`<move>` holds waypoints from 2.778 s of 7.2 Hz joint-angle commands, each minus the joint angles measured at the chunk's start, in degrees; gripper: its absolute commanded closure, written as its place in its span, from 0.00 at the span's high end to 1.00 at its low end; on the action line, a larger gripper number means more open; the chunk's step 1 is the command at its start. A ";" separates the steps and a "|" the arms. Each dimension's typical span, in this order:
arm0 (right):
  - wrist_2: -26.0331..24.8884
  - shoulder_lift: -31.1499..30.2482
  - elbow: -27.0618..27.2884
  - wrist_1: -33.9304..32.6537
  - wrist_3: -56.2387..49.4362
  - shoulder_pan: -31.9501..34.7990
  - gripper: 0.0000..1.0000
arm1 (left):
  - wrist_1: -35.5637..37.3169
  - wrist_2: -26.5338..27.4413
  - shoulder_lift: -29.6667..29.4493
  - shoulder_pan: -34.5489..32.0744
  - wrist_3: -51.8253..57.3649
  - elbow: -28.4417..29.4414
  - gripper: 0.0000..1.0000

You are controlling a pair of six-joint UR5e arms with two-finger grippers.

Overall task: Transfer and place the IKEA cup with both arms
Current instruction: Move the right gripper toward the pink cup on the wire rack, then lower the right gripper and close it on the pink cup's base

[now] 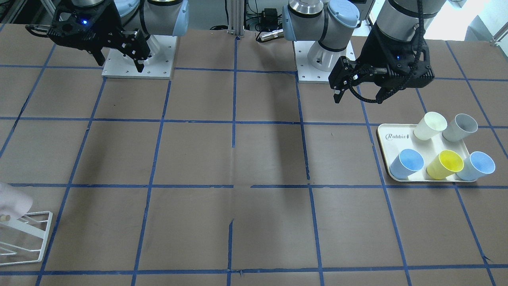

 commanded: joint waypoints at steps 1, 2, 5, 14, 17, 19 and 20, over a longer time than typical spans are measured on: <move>0.00 0.00 0.05 -0.03 0.02 0.00 1.00 | 0.05 -0.02 0.00 0.00 -0.04 -0.17 1.00; 0.00 0.00 0.05 0.06 0.02 0.00 1.00 | 0.13 0.07 0.00 0.00 -0.04 -0.26 1.00; 0.00 0.00 0.05 -0.03 0.11 0.00 1.00 | 0.05 0.07 0.17 0.00 0.05 -0.35 1.00; 0.52 1.40 -0.39 -3.79 -13.54 -10.60 1.00 | 0.13 -0.45 0.09 0.00 -0.04 -0.78 1.00; 0.70 5.44 -0.39 -10.73 -34.46 -20.45 1.00 | 0.13 -0.63 0.17 0.00 -0.30 -0.70 1.00; 0.96 9.91 -0.39 -16.61 -45.02 -24.42 1.00 | 0.13 -0.63 -0.09 0.00 -0.30 -0.70 1.00; 1.14 11.85 -0.39 -19.25 -48.90 -26.26 1.00 | 0.13 -0.63 -0.09 0.00 -0.30 -0.70 1.00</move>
